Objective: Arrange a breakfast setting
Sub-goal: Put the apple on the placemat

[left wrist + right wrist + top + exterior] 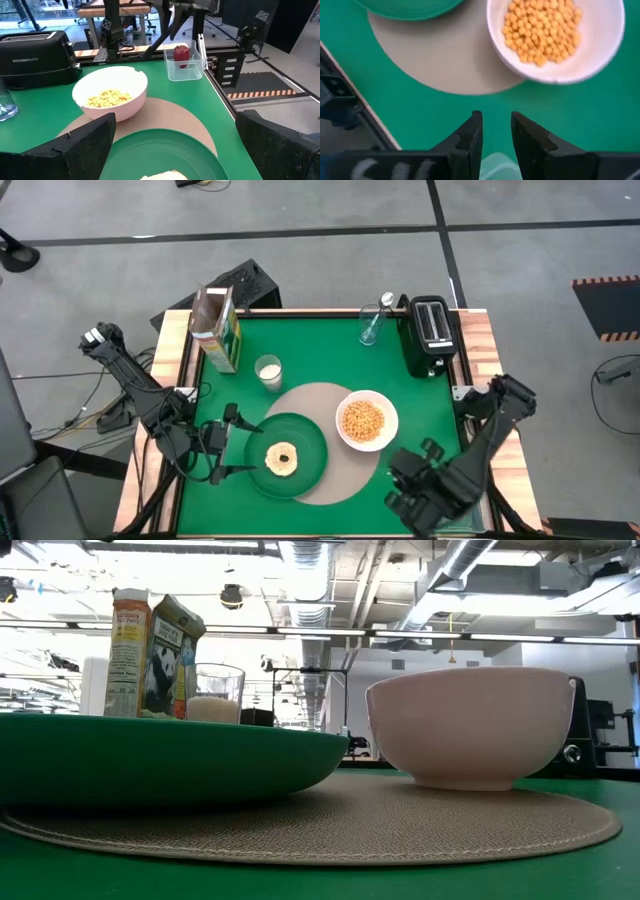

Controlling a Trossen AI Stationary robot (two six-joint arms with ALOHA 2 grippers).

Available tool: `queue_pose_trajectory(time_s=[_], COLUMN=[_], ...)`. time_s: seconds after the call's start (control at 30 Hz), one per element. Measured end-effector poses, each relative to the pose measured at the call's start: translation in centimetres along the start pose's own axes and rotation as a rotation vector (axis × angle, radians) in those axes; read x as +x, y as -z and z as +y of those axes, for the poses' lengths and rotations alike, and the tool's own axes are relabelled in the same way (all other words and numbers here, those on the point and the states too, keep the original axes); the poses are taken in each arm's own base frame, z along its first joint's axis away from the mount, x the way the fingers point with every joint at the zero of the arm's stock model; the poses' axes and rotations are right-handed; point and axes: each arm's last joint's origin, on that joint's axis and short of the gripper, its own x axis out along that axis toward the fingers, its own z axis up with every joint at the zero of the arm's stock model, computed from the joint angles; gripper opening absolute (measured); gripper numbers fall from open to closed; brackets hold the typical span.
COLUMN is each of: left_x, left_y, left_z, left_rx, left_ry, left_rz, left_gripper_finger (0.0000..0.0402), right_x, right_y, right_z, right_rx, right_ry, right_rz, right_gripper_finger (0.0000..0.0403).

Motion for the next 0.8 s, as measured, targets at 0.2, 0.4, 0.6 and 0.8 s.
queue_pose_trajectory(time_s=[0.2, 0.4, 0.6, 0.8], left_x=[0.0, 0.0, 0.0, 0.0], left_y=[0.0, 0.0, -0.1, -0.1], left_z=[-0.1, -0.1, -0.1, -0.1], left_rx=[-0.003, -0.007, -0.012, -0.013], left_ry=[0.006, 0.015, 0.016, 0.019], left_rz=[-0.001, -0.002, -0.003, -0.003], left_gripper_finger=[0.0399, 0.0399, 0.0399, 0.0399], right_x=[-1.8, -2.7, -3.0, -3.1], right_y=[3.0, 6.2, 8.3, 9.0], right_z=[-1.4, -4.7, -7.6, -8.1], right_rx=[0.119, 0.282, 0.436, 0.464], right_ry=[0.005, -0.003, -0.029, -0.017], right_rz=[-0.01, 0.001, 0.061, 0.159], right_gripper_finger=[0.012, 0.012, 0.012, 0.012])
